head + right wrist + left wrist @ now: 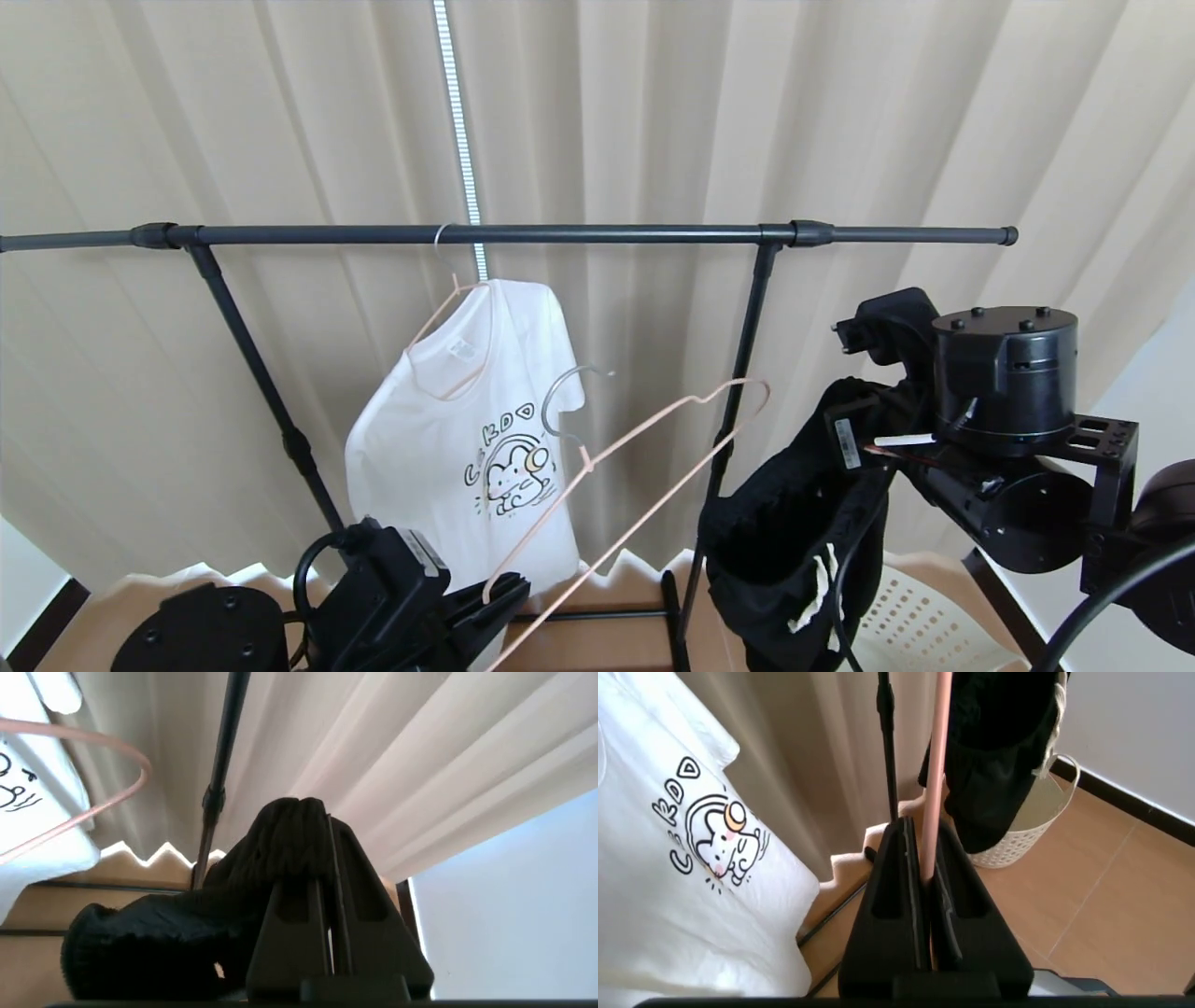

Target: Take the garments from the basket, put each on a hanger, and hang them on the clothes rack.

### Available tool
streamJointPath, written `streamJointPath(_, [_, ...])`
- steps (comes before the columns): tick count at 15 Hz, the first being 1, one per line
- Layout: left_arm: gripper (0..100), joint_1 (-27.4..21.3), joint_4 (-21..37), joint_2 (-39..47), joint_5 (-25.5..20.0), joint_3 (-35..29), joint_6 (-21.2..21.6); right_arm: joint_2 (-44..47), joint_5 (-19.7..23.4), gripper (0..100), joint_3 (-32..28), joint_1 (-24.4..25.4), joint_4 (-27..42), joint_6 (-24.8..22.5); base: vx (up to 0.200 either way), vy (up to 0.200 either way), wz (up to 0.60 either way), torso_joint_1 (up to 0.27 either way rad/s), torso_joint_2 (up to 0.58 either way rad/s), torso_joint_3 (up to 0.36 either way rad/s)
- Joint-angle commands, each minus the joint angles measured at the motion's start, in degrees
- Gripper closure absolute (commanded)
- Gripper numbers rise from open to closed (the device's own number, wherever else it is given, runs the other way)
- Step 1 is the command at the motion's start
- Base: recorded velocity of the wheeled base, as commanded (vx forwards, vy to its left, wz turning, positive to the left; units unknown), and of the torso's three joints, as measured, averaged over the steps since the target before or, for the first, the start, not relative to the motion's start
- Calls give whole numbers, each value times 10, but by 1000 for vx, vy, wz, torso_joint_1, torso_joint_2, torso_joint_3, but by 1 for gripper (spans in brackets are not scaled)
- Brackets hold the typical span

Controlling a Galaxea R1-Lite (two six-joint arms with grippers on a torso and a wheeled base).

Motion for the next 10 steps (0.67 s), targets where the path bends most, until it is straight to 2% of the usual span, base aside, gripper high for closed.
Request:
streamJointPath(1, [100,-19,0,17,1,1,0,12,0,100,-8,0,-1,1,0,0,0,0,0,0])
streamJointPath(6, [100,-37,-1,23,4,1,0,14,0,100,-9,0,-8,0,0,0,0,0,0,0])
streamJointPath(10, [100,-37,-1,23,4,1,-3,62,1,100,-46,-48,-17,21,0,0,0,0,0,0])
